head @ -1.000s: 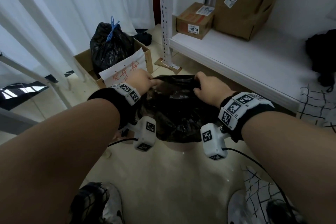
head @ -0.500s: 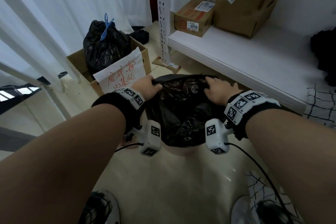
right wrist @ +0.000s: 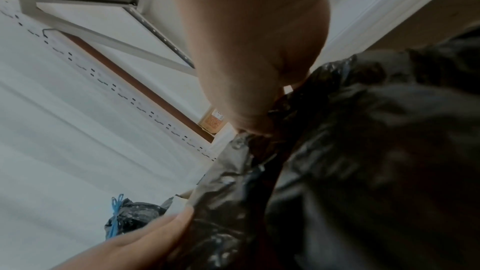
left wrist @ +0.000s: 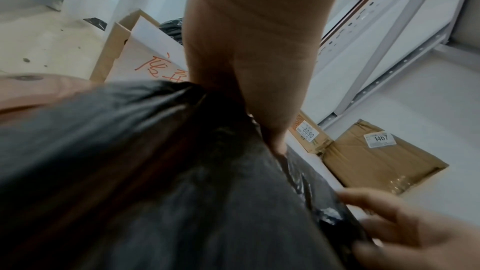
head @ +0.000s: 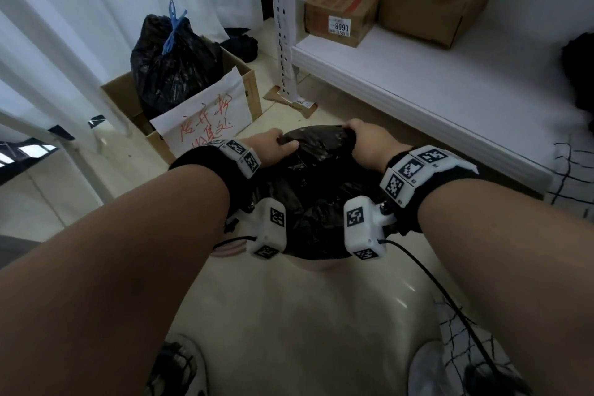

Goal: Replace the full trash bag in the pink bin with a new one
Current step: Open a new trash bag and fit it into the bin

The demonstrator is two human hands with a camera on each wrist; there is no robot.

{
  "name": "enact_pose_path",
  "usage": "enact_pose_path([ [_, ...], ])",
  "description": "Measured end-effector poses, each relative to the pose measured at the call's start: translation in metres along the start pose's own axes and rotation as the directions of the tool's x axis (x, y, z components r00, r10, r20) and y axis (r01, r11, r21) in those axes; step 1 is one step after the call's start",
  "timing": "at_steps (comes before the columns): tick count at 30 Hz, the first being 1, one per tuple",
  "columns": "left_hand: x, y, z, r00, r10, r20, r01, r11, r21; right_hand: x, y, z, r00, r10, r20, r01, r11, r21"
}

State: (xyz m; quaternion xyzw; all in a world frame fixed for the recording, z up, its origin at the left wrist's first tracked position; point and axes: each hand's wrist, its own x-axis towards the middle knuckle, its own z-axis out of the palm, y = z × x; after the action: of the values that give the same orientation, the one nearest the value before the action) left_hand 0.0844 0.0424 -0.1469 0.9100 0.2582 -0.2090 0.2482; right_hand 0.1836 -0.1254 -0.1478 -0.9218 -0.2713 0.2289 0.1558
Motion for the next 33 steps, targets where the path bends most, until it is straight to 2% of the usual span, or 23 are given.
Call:
enact_pose_path([
  [4,-0.004,-0.019,0.003,0.97,-0.179,0.164,0.191,0.98,-0.058,-0.005,0.014,0.003,0.995,0.091,0.035,-0.088,0.993,-0.08],
  [6,-0.006,-0.031,0.007,0.949,-0.245,0.198,0.283,0.939,-0.194,-0.01,0.018,0.004,0.991,0.132,0.033,-0.128,0.987,-0.097],
  [8,-0.012,-0.038,0.011,0.943,-0.253,0.218,0.314,0.893,-0.321,-0.014,0.02,0.005,0.983,0.18,-0.022,-0.181,0.982,-0.053],
  [12,-0.023,-0.044,0.018,0.973,-0.145,0.181,0.201,0.916,-0.347,-0.024,0.024,0.012,0.948,0.288,-0.136,-0.261,0.947,0.186],
  [14,-0.028,-0.043,0.02,0.991,-0.1,0.086,0.125,0.923,-0.364,-0.031,0.025,0.013,0.933,0.33,-0.147,-0.266,0.902,0.34],
  [15,-0.032,-0.04,0.02,0.995,-0.095,0.022,0.096,0.931,-0.351,-0.034,0.025,0.014,0.932,0.321,-0.166,-0.245,0.899,0.363],
  [16,-0.034,-0.038,0.019,0.995,-0.095,-0.043,0.076,0.945,-0.319,-0.038,0.023,0.013,0.939,0.267,-0.215,-0.197,0.933,0.3],
  [18,-0.04,-0.031,0.016,0.984,-0.1,-0.15,0.063,0.97,-0.233,-0.046,0.016,0.01,0.958,0.009,-0.285,-0.008,1.0,0.004],
  [19,-0.042,-0.029,0.015,0.978,-0.098,-0.184,0.063,0.98,-0.186,-0.049,0.01,0.011,0.964,-0.138,-0.226,0.122,0.989,-0.084],
  [20,-0.042,-0.028,0.013,0.977,-0.104,-0.187,0.075,0.986,-0.152,-0.056,0.0,0.011,0.971,-0.227,-0.079,0.223,0.973,-0.06],
  [21,-0.042,-0.026,0.011,0.977,-0.109,-0.184,0.084,0.987,-0.141,-0.066,-0.01,0.013,0.956,-0.269,0.119,0.264,0.963,0.053],
  [22,-0.043,-0.025,0.01,0.978,-0.109,-0.177,0.083,0.986,-0.145,-0.076,-0.019,0.018,0.904,-0.288,0.316,0.251,0.956,0.154],
  [23,-0.045,-0.024,0.009,0.98,-0.097,-0.172,0.071,0.986,-0.15,-0.085,-0.026,0.025,0.836,-0.305,0.456,0.25,0.952,0.178],
  [24,-0.049,-0.023,0.008,0.983,-0.085,-0.16,0.06,0.986,-0.156,-0.092,-0.031,0.033,0.787,-0.312,0.532,0.289,0.949,0.129],
  [25,-0.053,-0.023,0.008,0.986,-0.063,-0.151,0.04,0.987,-0.153,-0.095,-0.032,0.04,0.777,-0.324,0.539,0.351,0.935,0.055],
  [27,-0.06,-0.024,0.008,0.992,0.009,-0.129,-0.024,0.993,-0.115,-0.097,-0.032,0.044,0.833,-0.36,0.419,0.435,0.895,-0.097],
  [29,-0.066,-0.025,0.008,0.991,0.088,-0.098,-0.093,0.994,-0.051,-0.096,-0.027,0.04,0.876,-0.372,0.307,0.432,0.888,-0.157],
  [33,-0.078,-0.025,0.009,0.981,0.195,-0.014,-0.194,0.98,0.044,-0.101,-0.013,0.027,0.907,-0.351,0.232,0.414,0.846,-0.336],
])
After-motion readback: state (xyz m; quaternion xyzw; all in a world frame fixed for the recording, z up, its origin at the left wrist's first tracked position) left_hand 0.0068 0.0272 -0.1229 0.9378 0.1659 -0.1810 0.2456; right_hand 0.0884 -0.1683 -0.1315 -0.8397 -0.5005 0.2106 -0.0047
